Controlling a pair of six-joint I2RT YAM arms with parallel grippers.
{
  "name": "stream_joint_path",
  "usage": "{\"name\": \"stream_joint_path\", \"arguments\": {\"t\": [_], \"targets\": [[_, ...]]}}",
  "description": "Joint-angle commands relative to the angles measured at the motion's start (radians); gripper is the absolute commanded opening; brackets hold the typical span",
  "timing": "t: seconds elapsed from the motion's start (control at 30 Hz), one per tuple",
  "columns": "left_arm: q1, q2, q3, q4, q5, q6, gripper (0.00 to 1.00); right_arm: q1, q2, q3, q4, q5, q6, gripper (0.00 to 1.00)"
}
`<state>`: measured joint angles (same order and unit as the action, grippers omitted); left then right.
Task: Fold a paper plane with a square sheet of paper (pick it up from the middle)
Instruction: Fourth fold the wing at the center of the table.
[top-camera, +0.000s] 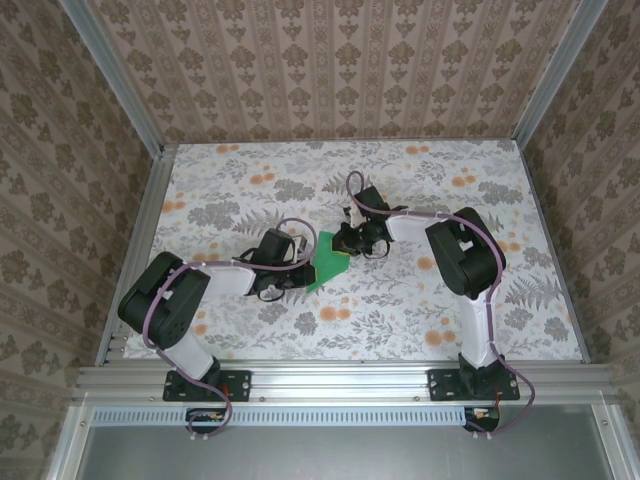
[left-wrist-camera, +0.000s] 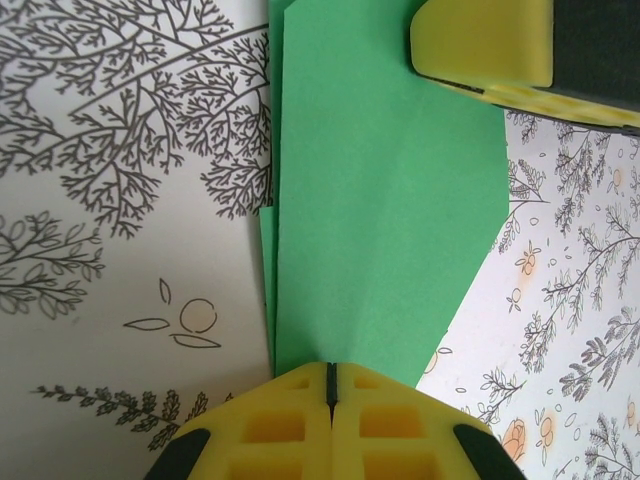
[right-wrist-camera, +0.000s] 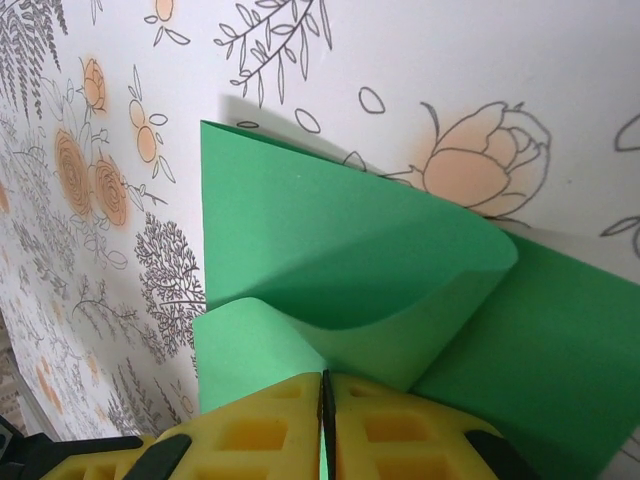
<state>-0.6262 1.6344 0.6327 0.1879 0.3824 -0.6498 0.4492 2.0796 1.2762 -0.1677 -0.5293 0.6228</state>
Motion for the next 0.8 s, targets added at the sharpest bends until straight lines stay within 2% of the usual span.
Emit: {"name": "stream_joint_path", "arguments": {"t": [0.0, 0.53, 0.67, 0.77], "targets": [[0.008, 0.035, -0.031, -0.152, 0.016, 0.03, 0.0, -0.054, 0.037, 0.037, -0.029, 0.092, -0.047, 0.13], [0.007, 0.053, -0.026, -0.175, 0.023, 0.044, 0.0, -0.139, 0.095, 0.162, -0.074, 0.145, -0.063, 0.13], [0.006, 0.055, -0.013, -0.186, 0.021, 0.042, 0.0, -0.141, 0.034, 0.177, -0.096, 0.137, -0.068, 0.13], [0.006, 0.051, -0.004, -0.192, 0.019, 0.036, 0.0, -0.134, -0.063, 0.125, -0.067, 0.109, -0.054, 0.14]]}}
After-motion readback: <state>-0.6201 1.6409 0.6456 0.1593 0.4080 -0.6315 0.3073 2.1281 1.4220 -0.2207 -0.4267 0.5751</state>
